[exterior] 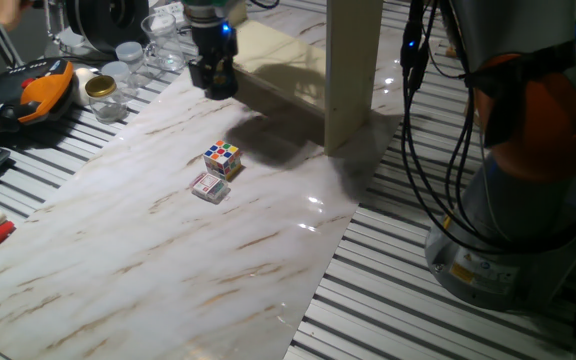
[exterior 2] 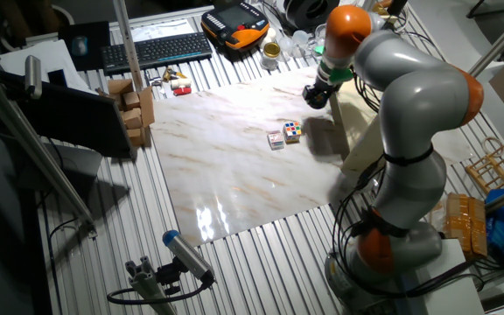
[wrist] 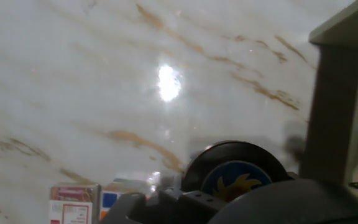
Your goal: Take the object down from the shelf
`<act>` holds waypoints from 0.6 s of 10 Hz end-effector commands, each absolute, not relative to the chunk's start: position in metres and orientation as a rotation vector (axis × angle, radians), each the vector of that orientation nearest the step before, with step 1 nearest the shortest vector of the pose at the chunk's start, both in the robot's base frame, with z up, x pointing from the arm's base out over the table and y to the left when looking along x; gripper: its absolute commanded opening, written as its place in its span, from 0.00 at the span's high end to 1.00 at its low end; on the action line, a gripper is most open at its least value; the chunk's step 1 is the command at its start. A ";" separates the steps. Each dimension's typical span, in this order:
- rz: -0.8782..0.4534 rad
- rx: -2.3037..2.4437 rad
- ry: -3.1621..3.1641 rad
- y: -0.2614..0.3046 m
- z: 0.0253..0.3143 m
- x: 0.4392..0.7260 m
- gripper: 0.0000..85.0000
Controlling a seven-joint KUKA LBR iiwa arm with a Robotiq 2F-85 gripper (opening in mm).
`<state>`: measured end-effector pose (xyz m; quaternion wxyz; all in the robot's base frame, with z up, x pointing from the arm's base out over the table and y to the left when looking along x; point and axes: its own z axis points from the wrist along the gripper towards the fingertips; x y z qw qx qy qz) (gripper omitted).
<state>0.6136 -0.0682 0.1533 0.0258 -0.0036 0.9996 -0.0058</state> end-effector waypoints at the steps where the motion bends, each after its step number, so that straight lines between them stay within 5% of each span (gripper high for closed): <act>1: -0.017 -0.013 3.080 -0.042 0.154 0.618 1.00; 6: -0.038 -0.016 3.058 0.033 0.146 0.622 1.00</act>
